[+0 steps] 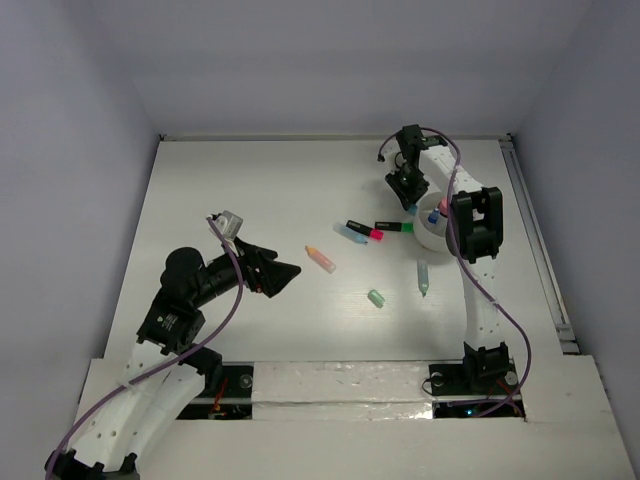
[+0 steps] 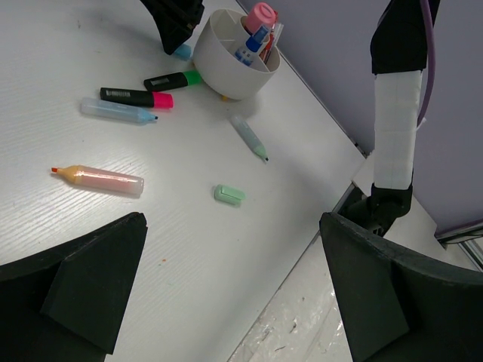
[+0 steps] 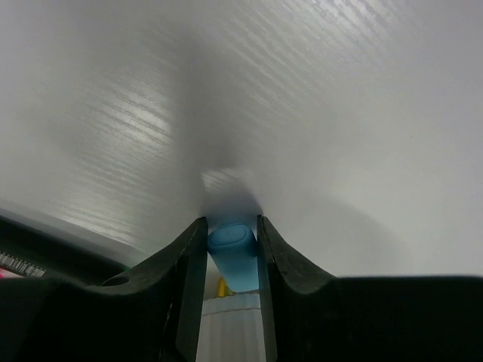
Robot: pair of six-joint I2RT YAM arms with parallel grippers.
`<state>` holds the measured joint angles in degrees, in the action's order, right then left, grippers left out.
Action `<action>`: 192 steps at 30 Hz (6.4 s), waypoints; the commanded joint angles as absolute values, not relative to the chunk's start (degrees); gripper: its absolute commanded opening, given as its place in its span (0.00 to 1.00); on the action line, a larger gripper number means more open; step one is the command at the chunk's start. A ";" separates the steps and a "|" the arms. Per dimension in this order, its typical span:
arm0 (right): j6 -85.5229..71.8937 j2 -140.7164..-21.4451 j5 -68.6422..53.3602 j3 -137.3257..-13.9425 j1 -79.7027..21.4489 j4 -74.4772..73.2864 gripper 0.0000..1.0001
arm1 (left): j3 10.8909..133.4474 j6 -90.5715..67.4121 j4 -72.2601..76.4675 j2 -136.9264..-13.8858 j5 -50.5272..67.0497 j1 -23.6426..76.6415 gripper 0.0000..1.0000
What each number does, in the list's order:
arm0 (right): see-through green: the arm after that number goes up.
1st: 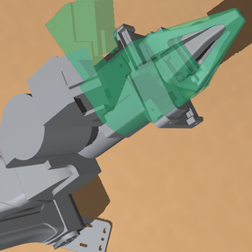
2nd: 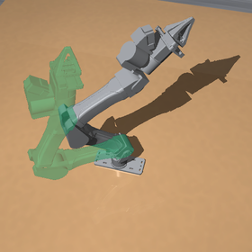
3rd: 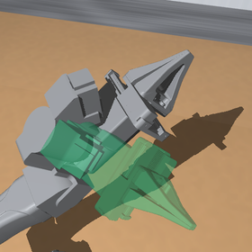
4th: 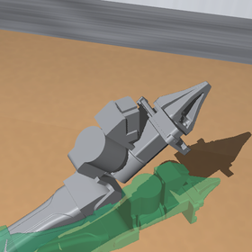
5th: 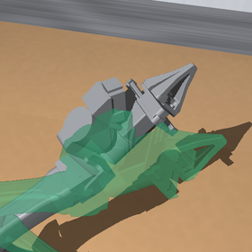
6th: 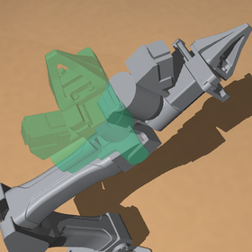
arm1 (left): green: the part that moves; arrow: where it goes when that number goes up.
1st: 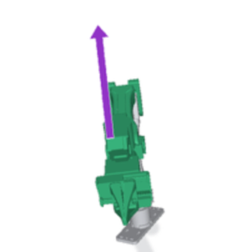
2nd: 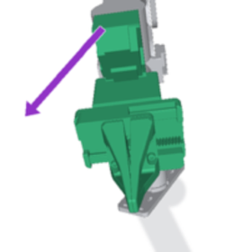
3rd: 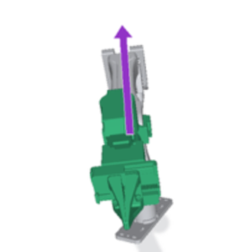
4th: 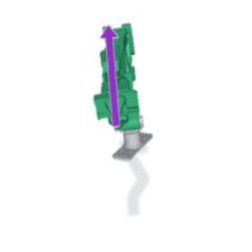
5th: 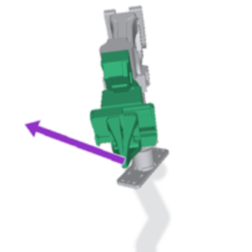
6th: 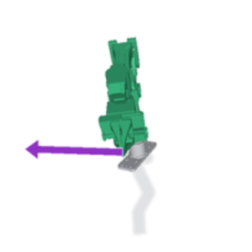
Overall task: Sort the stationery into containers
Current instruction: Pick up the pen cap from the center of the board, then place the pen cap at the center of the board, then pick up the pen from the center of the board.
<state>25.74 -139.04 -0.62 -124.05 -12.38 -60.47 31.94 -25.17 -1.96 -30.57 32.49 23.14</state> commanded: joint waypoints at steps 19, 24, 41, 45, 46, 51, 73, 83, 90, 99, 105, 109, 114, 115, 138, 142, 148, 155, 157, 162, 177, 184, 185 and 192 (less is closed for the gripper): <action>15.75 -111.29 -4.91 -113.66 -20.03 -31.04 0.15 | 31.82 -26.10 1.49 -29.27 31.55 21.80 0.99; 1.25 -99.77 -10.10 -90.30 -26.71 -21.55 0.14 | 31.99 -26.28 1.32 -29.44 30.33 21.80 0.98; -16.60 -95.45 5.88 -59.59 -54.74 -19.68 0.16 | 37.17 -21.63 -5.36 -29.01 24.18 21.80 0.98; -18.45 -97.56 9.23 -58.28 -57.74 -21.80 0.24 | 37.62 -20.65 -6.33 -28.83 22.76 21.80 0.99; -18.54 -98.17 9.05 -57.84 -57.74 -21.62 0.30 | 37.62 -20.57 -6.33 -28.92 22.76 21.80 0.99; -19.07 -98.44 8.70 -56.34 -57.74 -20.31 0.43 | 37.62 -19.78 -6.33 -28.92 21.89 21.80 0.99; 4.39 -104.05 3.17 -77.51 -39.91 -18.01 0.62 | 36.83 -19.07 -6.68 -26.89 20.65 21.27 0.99; 8.09 -113.99 0.44 -87.71 -36.74 -22.41 0.56 | 36.74 -19.16 -6.50 -27.42 21.27 20.74 0.99; 7.65 -115.84 0.44 -87.63 -36.74 -23.03 0.52 | 36.74 -19.07 -6.50 -27.77 21.62 20.21 0.99; 6.77 -114.87 -0.70 -83.59 -36.74 -21.27 0.47 | 36.65 -19.07 -6.42 -27.69 21.62 20.21 0.99; 7.29 -115.49 2.02 -82.36 -36.21 -20.83 0.52 | 36.65 -19.07 -6.42 -27.69 21.53 20.21 0.99; 7.47 -115.49 2.29 -82.00 -36.21 -20.74 0.55 | 36.65 -19.16 -6.33 -27.86 21.62 20.21 0.99; 7.73 -116.54 1.32 -81.83 -36.21 -21.27 0.55 | 36.65 -19.25 -6.24 -27.95 21.71 20.21 0.99; 7.65 -116.54 1.23 -81.74 -36.21 -21.27 0.55 | 36.56 -19.16 -6.24 -27.86 21.71 20.21 0.99; 6.50 -108.20 -5.79 -76.47 -36.21 -19.07 0.08 | 36.39 -20.21 -5.27 -29.00 22.85 19.69 0.97; 7.73 -100.38 -9.05 -74.98 -39.37 -19.86 0.08 | 36.56 -20.56 -5.36 -31.20 23.55 19.17 0.88; 7.38 -92.56 -13.44 -70.75 -46.83 -17.49 0.08 | 35.33 -23.46 -3.43 -32.96 25.84 19.16 0.50; 4.05 -88.16 -13.53 -68.73 -57.21 -12.49 0.07 | 33.05 -26.72 -2.29 -33.75 25.49 19.16 0.41; 2.91 -87.19 -12.66 -68.47 -59.49 -11.00 0.06 | 33.75 -26.63 -3.51 -34.62 23.13 19.16 0.51; 1.58 -86.66 -7.93 -69.34 -62.13 -10.11 0.05 | 33.93 -26.98 -4.92 -36.65 21.71 19.16 0.55; 2.99 -87.01 2.19 -71.02 -64.86 -2.91 0.04 | 33.66 -28.04 -4.57 -39.99 25.13 19.16 0.52; 4.13 -88.76 6.13 -71.37 -67.14 2.02 0.05 | 33.49 -28.13 -4.04 -40.25 26.54 19.16 0.49; 4.30 -89.03 6.85 -71.45 -67.15 2.20 0.04 | 33.49 -28.12 -3.96 -39.99 26.54 19.16 0.48; 5.36 -89.65 10.28 -70.14 -68.20 5.18 0.04 | 33.22 -27.95 -3.25 -39.11 27.16 19.16 0.19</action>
<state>4.14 -89.80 6.81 -69.28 -67.68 -2.11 33.71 -27.97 -5.61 -40.25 24.99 19.09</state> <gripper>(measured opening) 0.329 0.216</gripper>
